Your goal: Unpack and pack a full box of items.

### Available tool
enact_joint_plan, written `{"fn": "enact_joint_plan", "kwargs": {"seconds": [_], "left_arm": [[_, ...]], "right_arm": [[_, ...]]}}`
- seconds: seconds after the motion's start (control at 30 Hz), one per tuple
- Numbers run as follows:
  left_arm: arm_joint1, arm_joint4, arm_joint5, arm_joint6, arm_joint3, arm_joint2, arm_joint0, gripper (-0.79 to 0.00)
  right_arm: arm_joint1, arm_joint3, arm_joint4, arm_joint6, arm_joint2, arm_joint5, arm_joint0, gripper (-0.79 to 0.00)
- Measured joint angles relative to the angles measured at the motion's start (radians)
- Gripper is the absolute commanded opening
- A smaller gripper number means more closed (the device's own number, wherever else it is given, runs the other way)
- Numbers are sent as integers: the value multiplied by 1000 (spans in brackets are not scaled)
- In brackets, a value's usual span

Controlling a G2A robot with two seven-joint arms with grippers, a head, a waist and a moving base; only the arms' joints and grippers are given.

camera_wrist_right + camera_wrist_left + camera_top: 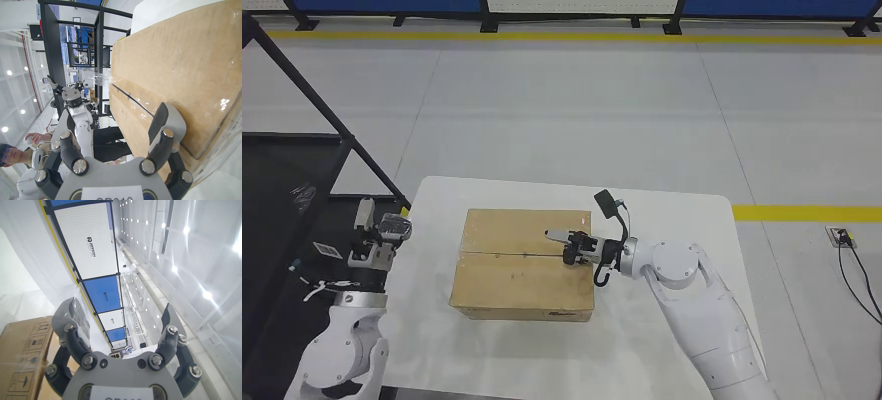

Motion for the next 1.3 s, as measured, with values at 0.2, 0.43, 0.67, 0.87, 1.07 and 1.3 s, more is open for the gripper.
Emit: {"fn": "enact_joint_plan", "kwargs": {"seconds": [0.2,0.43,0.67,0.87,1.07,1.3], "left_arm": [[-6,65,12,16,-52,33,-2,0],[-12,160,31,16,-103,90,-2,0],[-20,261,50,20,-125,159,-17,0],[-26,332,71,8,-126,206,-36,0],[-33,381,94,0,-119,251,-59,0],[-41,435,113,-12,-101,301,-85,0]], "right_arm": [[0,0,0,0,0,0,0,0],[0,0,0,0,0,0,0,0],[1,-18,3,-22,-1,-4,-21,0],[9,-68,4,-88,11,9,-65,0],[19,-119,2,-106,23,56,-97,0],[32,-168,10,-100,42,53,-137,0]]}}
